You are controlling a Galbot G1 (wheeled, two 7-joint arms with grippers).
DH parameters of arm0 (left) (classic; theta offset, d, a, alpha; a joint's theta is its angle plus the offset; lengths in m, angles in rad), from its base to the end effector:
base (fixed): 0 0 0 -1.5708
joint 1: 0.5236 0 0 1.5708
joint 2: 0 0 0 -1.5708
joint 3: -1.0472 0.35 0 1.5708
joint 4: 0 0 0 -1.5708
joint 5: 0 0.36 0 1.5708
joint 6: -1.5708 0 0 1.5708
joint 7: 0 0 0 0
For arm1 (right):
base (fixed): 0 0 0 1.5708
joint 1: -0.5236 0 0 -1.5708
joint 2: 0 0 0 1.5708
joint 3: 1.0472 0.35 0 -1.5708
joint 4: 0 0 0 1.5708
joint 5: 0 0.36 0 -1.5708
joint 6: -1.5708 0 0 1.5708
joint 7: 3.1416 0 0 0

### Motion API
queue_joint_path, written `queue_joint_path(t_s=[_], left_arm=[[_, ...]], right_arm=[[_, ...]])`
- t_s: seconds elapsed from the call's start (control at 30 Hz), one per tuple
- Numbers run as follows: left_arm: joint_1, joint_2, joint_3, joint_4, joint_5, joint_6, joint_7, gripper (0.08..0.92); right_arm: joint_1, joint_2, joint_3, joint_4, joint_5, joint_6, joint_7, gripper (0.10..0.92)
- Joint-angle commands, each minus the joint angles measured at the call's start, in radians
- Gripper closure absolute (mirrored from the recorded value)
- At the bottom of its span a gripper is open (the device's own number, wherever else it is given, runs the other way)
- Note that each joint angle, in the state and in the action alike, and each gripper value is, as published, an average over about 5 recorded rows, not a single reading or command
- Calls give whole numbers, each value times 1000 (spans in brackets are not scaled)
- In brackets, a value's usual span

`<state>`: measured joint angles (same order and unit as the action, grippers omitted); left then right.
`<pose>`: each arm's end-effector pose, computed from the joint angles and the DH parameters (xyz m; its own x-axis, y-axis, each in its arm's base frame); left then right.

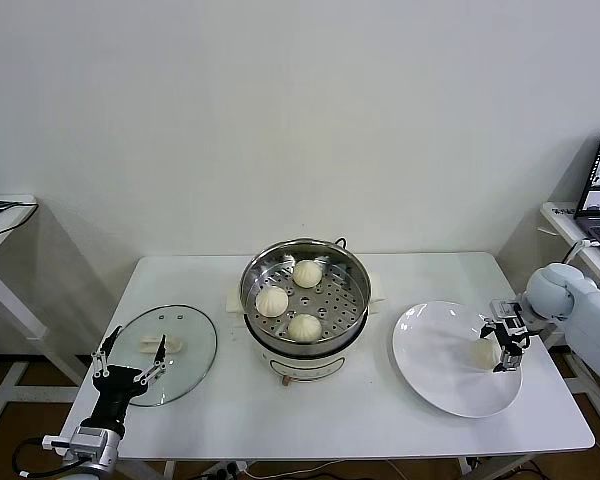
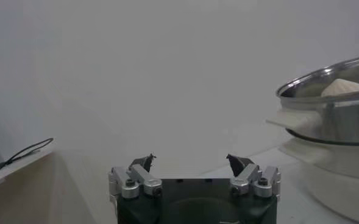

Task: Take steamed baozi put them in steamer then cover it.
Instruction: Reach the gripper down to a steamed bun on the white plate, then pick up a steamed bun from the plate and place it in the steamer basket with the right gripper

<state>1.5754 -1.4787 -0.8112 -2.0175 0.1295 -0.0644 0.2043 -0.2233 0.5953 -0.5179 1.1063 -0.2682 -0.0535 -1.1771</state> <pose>0.1756 0.1096 -0.3169 -0.9986 -0.0028 0.0535 0.0156 0.9405 0.3394 0.4896 -0.2675 -0.2318 -0.1147 -0.0211 0.9932 -0.9934 -0.0003 -0.1148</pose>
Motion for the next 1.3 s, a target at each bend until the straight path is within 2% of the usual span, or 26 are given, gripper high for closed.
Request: queue_joint_path(t_s=[0.03, 0.27, 0.47, 0.67, 0.9, 1.07, 1.3], left_arm=[[-1, -1, 3, 5, 1, -1, 0, 177], [0, 1, 5, 2, 1, 1, 1, 177], [1, 1, 11, -1, 3, 3, 2, 177], [-3, 2, 27, -15, 5, 7, 0, 177], [-4, 4, 34, -13, 5, 4, 1, 177], [-3, 7, 31, -15, 3, 0, 6, 177], [-5, 15, 15, -20, -9, -2, 14, 177]], right_arm=[[-17, 10, 19, -8, -18, 4, 1, 233], [-18, 5, 23, -2, -19, 7, -1, 317], [15, -35, -4, 46, 34, -10, -12, 346], [241, -165, -222, 202, 239, -93, -24, 355], [706, -249, -595, 405, 491, -210, -49, 355], [1086, -171, -946, 513, 657, -279, -20, 355], [1338, -3, -1141, 590, 854, -369, 25, 353]])
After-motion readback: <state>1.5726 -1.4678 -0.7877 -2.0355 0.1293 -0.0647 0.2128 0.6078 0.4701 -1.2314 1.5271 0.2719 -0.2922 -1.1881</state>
